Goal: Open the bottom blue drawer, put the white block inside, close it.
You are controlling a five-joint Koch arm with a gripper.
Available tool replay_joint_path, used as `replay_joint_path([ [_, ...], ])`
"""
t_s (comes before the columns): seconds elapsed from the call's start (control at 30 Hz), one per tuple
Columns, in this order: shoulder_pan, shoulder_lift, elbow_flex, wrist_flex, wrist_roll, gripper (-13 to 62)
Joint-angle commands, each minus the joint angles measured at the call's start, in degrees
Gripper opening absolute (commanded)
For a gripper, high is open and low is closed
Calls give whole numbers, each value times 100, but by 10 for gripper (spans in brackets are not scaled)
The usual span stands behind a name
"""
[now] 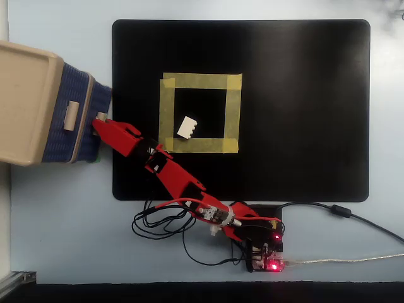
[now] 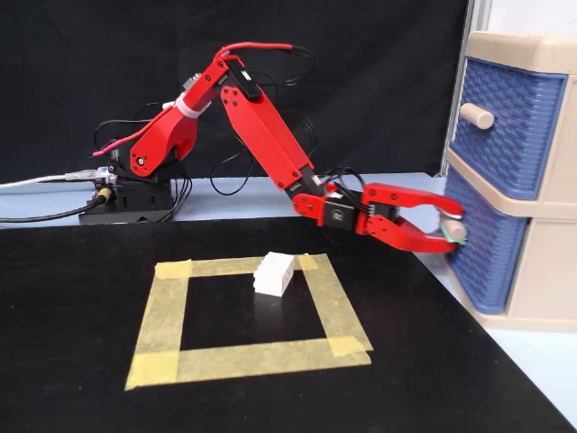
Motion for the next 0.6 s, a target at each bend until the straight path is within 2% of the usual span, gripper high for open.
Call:
replay_joint_path([
  [0.0,35,413,712,-26,18,-81],
  [0.23,448,2294,4456,-976,18,-81],
  [0.3,439,2461,4685,-958,35,-72],
  [0.33,439,2452,4676,-949,62,-16],
  [0.43,413,2487,4491,-879,70,308],
  [0.47,422,2566,4500,-791,70,337],
  [0.57,483,3814,4588,369,79,340],
])
